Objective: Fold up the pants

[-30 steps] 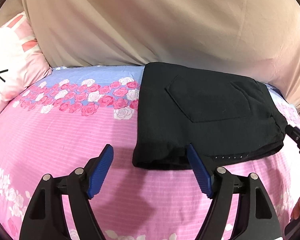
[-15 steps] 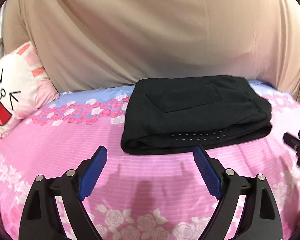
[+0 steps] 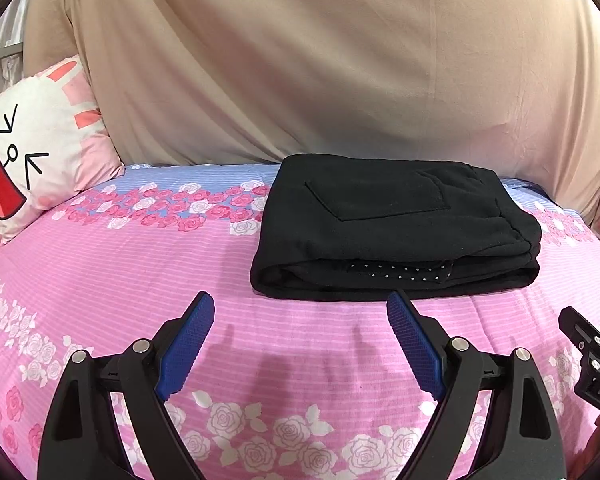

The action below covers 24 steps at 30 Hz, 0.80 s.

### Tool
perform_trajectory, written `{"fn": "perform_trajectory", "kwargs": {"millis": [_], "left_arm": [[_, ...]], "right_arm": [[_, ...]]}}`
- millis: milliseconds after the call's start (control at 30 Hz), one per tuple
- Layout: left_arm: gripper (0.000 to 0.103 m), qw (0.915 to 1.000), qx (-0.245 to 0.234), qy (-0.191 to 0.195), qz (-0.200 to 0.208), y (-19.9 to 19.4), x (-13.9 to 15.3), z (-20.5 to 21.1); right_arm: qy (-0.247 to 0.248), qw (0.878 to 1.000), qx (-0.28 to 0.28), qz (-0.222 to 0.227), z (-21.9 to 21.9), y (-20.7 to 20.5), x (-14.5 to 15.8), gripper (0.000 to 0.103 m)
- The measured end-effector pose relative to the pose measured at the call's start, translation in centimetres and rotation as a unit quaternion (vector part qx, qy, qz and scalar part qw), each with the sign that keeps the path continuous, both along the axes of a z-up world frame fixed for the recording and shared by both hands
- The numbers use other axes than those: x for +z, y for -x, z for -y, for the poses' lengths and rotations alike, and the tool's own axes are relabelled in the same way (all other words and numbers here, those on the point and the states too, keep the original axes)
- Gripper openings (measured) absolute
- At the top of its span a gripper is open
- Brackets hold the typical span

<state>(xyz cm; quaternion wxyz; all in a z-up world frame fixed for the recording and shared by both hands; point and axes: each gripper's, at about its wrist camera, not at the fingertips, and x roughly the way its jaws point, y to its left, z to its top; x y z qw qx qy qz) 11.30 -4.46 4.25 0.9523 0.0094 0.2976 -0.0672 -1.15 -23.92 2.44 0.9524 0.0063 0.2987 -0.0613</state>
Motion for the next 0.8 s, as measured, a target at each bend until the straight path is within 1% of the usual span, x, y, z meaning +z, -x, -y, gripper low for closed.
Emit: {"fn": "perform_trajectory", "kwargs": {"millis": [800], "left_arm": [[0.086,1.0,-0.002,0.0,0.0,0.14,-0.05,-0.05]], "right_arm": [[-0.002,1.0,0.001,-0.004,0.17,-0.03,-0.12,0.097]]}}
